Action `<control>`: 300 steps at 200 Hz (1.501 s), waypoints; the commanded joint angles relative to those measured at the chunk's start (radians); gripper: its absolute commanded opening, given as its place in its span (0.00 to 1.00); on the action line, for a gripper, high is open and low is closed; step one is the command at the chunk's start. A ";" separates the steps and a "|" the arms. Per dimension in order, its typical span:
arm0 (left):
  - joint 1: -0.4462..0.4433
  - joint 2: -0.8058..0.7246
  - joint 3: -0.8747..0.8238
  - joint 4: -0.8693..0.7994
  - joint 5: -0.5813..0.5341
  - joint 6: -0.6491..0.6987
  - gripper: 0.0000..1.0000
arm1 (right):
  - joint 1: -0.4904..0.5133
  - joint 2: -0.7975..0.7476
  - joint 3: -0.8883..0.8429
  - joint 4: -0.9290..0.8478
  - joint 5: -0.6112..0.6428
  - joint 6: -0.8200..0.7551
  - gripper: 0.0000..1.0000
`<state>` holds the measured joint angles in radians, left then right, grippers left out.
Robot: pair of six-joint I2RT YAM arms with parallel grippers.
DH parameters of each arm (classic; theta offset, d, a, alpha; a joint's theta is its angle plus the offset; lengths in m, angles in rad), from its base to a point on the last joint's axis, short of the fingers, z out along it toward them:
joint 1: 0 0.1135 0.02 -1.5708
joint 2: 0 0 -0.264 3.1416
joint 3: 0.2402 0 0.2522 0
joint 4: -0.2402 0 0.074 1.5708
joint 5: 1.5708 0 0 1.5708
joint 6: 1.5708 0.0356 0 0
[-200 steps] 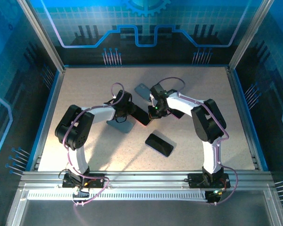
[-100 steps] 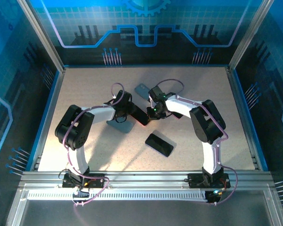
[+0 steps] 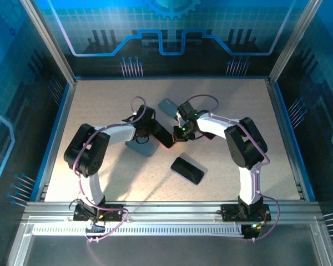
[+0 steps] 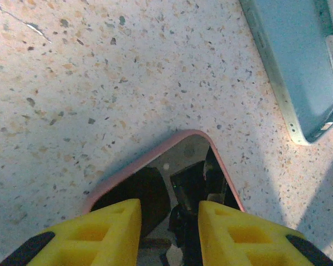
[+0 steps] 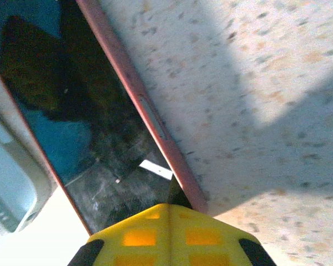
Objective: Put the phone into the phone case
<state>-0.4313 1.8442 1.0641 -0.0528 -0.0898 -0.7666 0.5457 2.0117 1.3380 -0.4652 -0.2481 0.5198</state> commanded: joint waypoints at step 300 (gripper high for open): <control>0.103 0.165 0.255 -0.151 -0.009 0.086 0.32 | 0.000 0.211 0.196 0.111 -0.166 0.007 0.00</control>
<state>-0.3519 1.9759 1.2533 -0.1799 -0.0864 -0.7136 0.5503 2.1410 1.4334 -0.4541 -0.4652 0.5346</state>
